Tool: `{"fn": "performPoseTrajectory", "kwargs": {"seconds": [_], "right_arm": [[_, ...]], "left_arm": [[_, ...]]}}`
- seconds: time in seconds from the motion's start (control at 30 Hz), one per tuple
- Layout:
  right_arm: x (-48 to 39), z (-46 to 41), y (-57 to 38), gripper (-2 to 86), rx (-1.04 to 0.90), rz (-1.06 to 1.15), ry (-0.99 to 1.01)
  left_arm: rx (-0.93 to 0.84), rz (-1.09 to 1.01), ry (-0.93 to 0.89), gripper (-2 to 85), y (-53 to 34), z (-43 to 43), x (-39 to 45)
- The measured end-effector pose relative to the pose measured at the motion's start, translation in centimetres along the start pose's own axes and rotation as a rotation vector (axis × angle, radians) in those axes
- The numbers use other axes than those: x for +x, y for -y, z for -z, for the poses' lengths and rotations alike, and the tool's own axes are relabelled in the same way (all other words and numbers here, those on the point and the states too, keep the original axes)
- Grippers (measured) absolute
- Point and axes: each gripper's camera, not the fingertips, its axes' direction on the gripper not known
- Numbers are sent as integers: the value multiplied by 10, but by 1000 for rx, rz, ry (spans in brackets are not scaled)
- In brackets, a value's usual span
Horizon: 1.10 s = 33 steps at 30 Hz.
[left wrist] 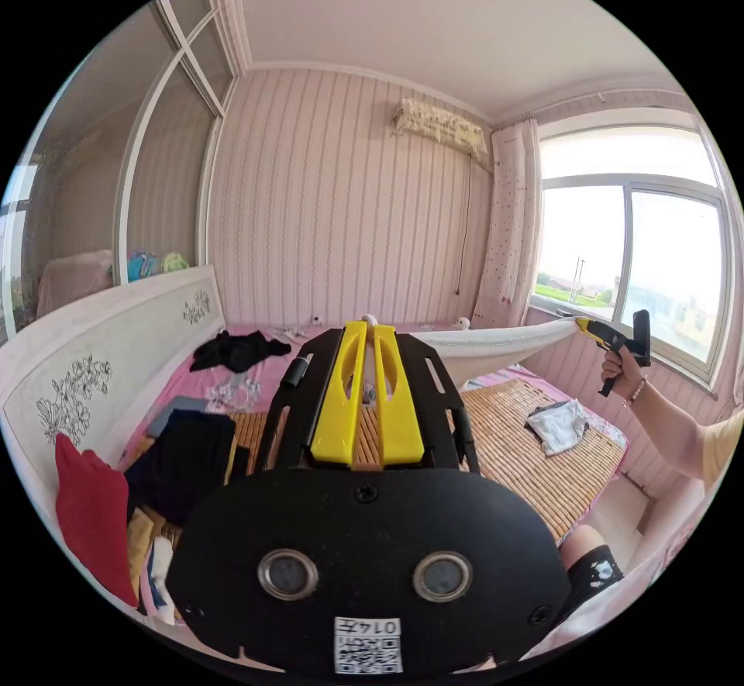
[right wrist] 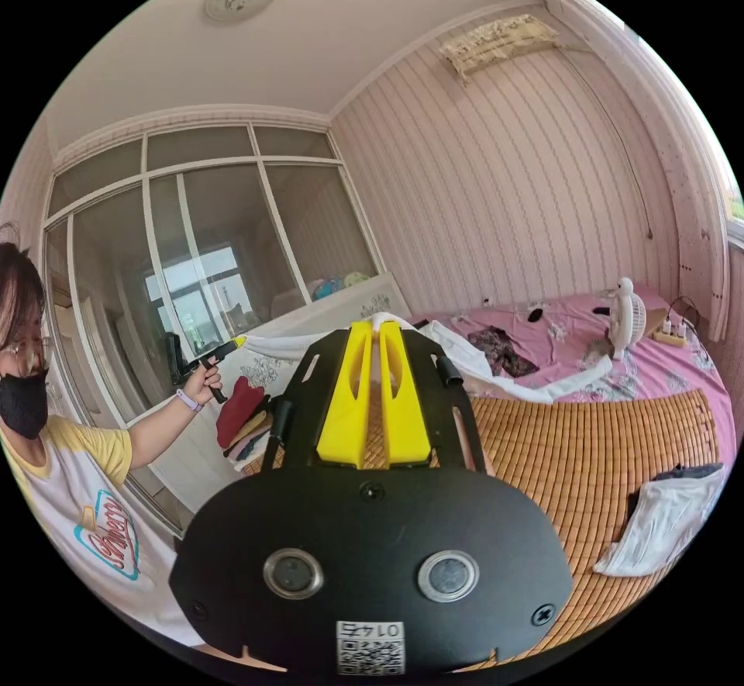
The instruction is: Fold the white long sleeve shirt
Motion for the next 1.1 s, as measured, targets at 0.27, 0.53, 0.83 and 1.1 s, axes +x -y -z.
{"fn": "performPoseTrajectory", "kwargs": {"seconds": [0.27,0.53,0.83,1.1], "right_arm": [[124,-69,-252,9,-402,-482,-134],[158,-68,-352,10,-713,-550,-300],[175,-37,-373,10,-699,-624,-303],[167,-20,-388,13,-760,-637,-278]], "left_arm": [[-590,277,-13,-7,-287,-147,-42],[-960,160,-15,-5,-418,-190,-35],[-939,210,-30,-4,-458,-195,-62],[-965,175,-12,-1,-498,-182,-75]]}}
